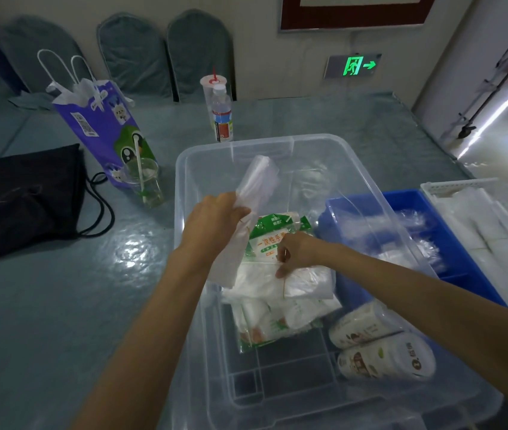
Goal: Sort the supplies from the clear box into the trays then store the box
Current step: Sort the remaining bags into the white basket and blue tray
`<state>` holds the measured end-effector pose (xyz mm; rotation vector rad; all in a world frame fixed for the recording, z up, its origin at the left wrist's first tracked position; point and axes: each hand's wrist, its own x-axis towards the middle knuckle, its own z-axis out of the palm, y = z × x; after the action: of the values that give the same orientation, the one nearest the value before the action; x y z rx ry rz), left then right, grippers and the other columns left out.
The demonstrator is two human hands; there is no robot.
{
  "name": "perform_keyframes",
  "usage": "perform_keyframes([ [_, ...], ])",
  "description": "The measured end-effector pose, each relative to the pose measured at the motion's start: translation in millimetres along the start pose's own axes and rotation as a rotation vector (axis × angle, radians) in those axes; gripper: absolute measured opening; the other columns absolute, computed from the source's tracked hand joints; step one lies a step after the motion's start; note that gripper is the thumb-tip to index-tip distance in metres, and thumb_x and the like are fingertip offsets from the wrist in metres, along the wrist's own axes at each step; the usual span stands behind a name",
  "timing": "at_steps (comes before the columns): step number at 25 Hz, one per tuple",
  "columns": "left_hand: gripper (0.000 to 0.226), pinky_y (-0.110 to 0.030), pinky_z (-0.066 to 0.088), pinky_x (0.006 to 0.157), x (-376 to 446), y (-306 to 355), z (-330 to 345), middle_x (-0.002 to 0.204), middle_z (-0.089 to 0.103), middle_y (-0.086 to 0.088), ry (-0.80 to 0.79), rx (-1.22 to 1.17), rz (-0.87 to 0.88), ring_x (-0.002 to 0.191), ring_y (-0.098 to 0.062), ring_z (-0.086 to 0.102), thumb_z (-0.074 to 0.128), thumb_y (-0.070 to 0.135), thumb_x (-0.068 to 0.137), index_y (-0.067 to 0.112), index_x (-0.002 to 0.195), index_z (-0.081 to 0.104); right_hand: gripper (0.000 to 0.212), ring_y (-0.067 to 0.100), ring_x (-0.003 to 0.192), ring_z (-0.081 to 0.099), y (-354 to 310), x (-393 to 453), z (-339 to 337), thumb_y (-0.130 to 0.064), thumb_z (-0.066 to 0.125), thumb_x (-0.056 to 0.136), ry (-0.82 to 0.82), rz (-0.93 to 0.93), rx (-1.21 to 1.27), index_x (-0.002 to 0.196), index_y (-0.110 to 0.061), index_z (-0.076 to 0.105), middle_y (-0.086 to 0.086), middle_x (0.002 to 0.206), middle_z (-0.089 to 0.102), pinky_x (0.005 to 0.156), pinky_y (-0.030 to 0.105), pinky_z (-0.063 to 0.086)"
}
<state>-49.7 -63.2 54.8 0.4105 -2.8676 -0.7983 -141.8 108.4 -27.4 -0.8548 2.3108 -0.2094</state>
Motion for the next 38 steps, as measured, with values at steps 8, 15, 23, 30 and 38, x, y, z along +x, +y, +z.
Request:
perform_keyframes([
  [8,0.03,-0.033,0.04,0.069,1.0,3.0,-3.9,0.099,0.065,-0.015,0.038,-0.091,-0.05,0.084,-0.033,0.059,0.053,0.034,0.093,0.009,0.109,0.06,0.024,0.019,0.081,0.051,18.1,-36.0,-24.3,-0.033,0.07,0.084,0.132,0.045,0.004,0.08,-0.016,0.054,0.002,0.089,0.054,0.07,0.027,0.038],
  [15,0.031,-0.036,0.044,0.07,5.2,19.5,-29.9,0.092,0.064,-0.01,0.146,-0.109,0.025,0.084,-0.032,0.059,0.05,0.037,0.095,0.007,0.098,0.059,0.033,0.012,0.065,0.045,21.4,-79.7,-75.8,-0.035,0.065,0.087,0.416,0.071,0.244,0.068,-0.022,0.042,-0.006,0.067,0.046,0.058,0.022,0.034],
  [23,0.026,-0.028,0.026,0.053,4.4,95.2,-52.6,0.064,0.047,0.002,0.248,-0.134,0.129,0.059,-0.016,0.041,0.056,0.033,0.093,0.016,0.076,0.045,0.03,0.006,0.057,0.043,46.0,-139.6,-119.2,-0.035,0.069,0.083,0.744,0.029,0.361,0.07,-0.018,0.048,-0.007,0.063,0.049,0.052,0.021,0.032],
  [30,0.025,-0.03,0.037,0.057,-8.0,189.9,-22.9,0.074,0.054,-0.004,0.206,-0.159,0.214,0.07,-0.026,0.054,0.054,0.035,0.094,0.012,0.088,0.058,0.031,0.006,0.058,0.046,117.5,-226.0,-129.5,-0.035,0.07,0.083,0.901,0.06,0.455,0.068,-0.02,0.048,-0.008,0.064,0.051,0.057,0.02,0.035],
  [38,0.034,-0.041,0.054,0.073,-32.1,314.7,63.4,0.093,0.069,-0.011,0.127,-0.168,0.316,0.078,-0.03,0.064,0.053,0.04,0.093,0.01,0.104,0.064,0.028,0.026,0.081,0.062,228.3,-330.8,-107.9,-0.034,0.071,0.082,0.953,0.162,0.523,0.082,-0.011,0.056,0.011,0.087,0.066,0.069,0.029,0.046],
])
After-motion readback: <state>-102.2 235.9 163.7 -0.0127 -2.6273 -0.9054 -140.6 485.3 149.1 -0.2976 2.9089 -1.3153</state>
